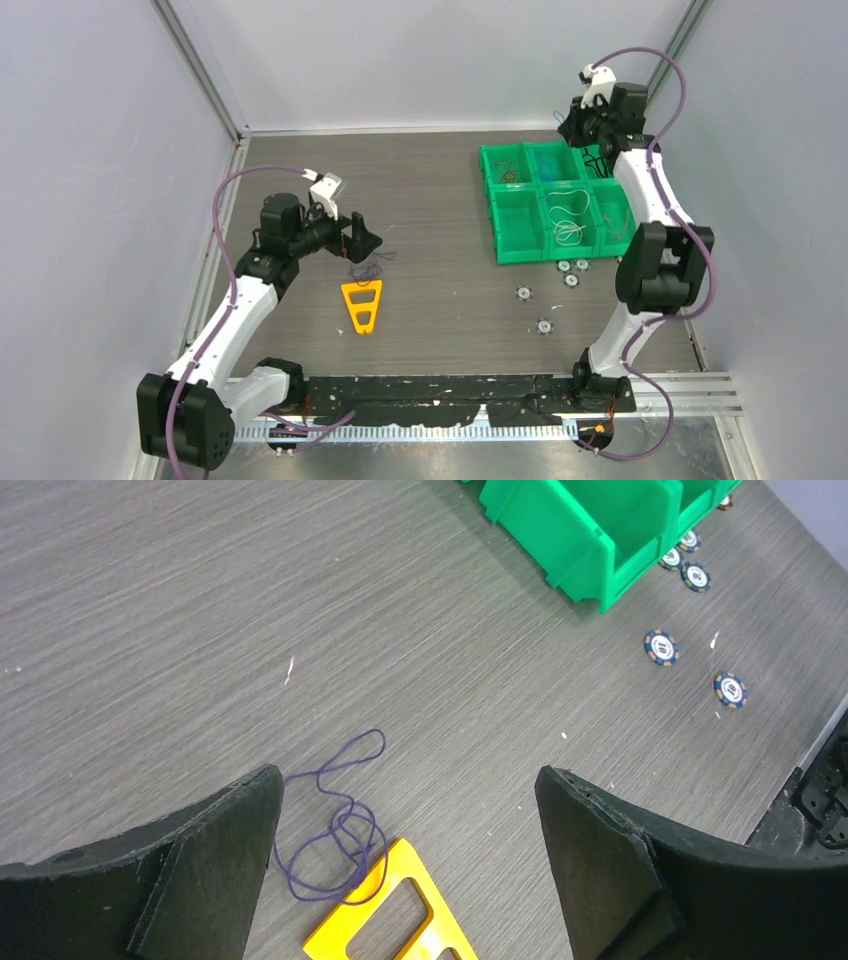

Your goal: Untangle the cables

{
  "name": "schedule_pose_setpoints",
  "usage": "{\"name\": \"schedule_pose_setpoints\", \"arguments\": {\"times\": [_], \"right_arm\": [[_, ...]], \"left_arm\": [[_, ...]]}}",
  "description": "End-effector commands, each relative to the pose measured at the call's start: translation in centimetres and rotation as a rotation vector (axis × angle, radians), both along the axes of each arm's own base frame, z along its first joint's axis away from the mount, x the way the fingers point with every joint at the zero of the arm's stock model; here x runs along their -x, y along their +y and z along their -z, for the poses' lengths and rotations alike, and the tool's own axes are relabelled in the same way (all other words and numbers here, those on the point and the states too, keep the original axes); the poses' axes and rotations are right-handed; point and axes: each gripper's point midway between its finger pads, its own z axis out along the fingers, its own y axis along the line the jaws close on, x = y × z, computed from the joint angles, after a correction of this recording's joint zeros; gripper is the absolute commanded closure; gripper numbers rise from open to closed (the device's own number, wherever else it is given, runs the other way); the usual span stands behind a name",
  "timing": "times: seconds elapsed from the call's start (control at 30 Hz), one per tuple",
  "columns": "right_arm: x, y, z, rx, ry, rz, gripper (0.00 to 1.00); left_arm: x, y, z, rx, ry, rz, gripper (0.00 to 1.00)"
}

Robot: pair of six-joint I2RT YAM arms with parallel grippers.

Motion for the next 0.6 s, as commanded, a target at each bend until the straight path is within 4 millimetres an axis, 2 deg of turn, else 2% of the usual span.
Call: {"name": "schedule_pose_setpoints", "arguments": {"times": [0.0, 0.07, 0.13, 0.17, 0.2, 0.23, 0.27, 0.37, 0.5, 0.57], "right_arm": [[-3.9, -3.3, 1.6, 0.136, -0.057, 0.051, 0.95], [-5.3, -3.9, 4.3, 0.151, -0.025, 0.061, 0.95], [-6.3, -4.3, 5.7, 0.161, -0.017, 0.074, 0.95], [-6.9, -4.5, 5.3, 0.165, -0.029, 0.082, 0.95], [-7.4, -4.9, 5.9, 0.172, -0.024, 0.098, 0.95], [-7.9, -5.1, 5.1, 0.176, -0.044, 0.104, 0.95], [-8.3, -5.4, 5.2, 0.177, -0.046, 0.112, 0.94], [-9.3, -5.9, 2.1, 0.165, -0.11, 0.132, 0.95], [-9.6, -6.3, -1.2, 0.159, -0.179, 0.139, 0.95], [-9.6, -6.2, -1.6, 0.176, -0.191, 0.121, 0.95]], "left_arm": [[-0.5, 0.7, -0.4, -0.024, 0.004, -0.041, 0.0], [-0.6, 1.0, -0.2, -0.04, 0.008, -0.052, 0.0], [-0.6, 1.2, -0.1, -0.051, 0.009, -0.056, 0.0], [-0.6, 1.2, 0.0, -0.056, 0.013, -0.059, 0.0], [-0.7, 1.3, 0.0, -0.062, 0.016, -0.062, 0.0], [-0.7, 1.4, 0.1, -0.068, 0.02, -0.064, 0.01], [-0.6, 1.5, 0.2, -0.075, 0.027, -0.064, 0.0], [-0.7, 1.7, 0.2, -0.094, 0.026, -0.066, 0.0], [-1.0, 1.8, 0.3, -0.108, 0.022, -0.068, 0.0], [-1.1, 1.8, 0.2, -0.107, 0.023, -0.067, 0.0]]}}
